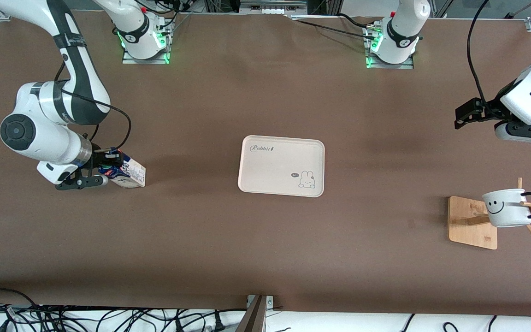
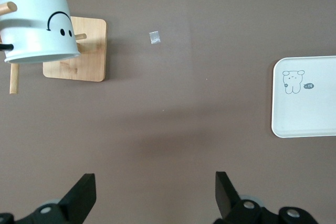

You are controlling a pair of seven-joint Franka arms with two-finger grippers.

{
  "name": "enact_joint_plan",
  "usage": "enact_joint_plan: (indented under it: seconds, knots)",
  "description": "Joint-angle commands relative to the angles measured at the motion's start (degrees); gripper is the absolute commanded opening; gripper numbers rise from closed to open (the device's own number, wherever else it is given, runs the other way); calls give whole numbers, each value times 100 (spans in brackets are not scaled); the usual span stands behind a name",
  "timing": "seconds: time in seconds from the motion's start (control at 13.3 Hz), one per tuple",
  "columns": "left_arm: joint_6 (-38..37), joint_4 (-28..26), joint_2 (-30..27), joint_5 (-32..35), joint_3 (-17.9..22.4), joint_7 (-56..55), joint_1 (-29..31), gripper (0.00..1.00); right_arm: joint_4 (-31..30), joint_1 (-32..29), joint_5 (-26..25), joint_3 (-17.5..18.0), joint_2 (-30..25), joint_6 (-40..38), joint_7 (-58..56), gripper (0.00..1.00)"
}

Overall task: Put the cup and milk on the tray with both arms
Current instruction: 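Lower the right gripper around the milk carton and close it, then carry the milk carton with the right gripper onto the white tray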

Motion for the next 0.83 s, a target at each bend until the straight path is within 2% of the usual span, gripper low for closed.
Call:
enact_joint_plan:
  seconds: [0.0, 0.3, 0.53, 0.75]
  knots:
    - [-146, 212, 92, -101, 0, -25, 22, 100, 181, -24, 154, 94, -153, -349, 163, 45]
    - [-146, 212, 92, -101, 0, -16, 22, 100, 1138, 422, 743, 384, -83, -1229, 821, 45]
    - [-146, 221, 92, -101, 0, -16, 22, 100, 1526, 1300, 796, 393, 119, -1230, 1944, 45]
    - [-146, 212, 92, -101, 0, -16, 22, 100, 2122, 2266, 788, 393, 593, -1169, 3333, 45]
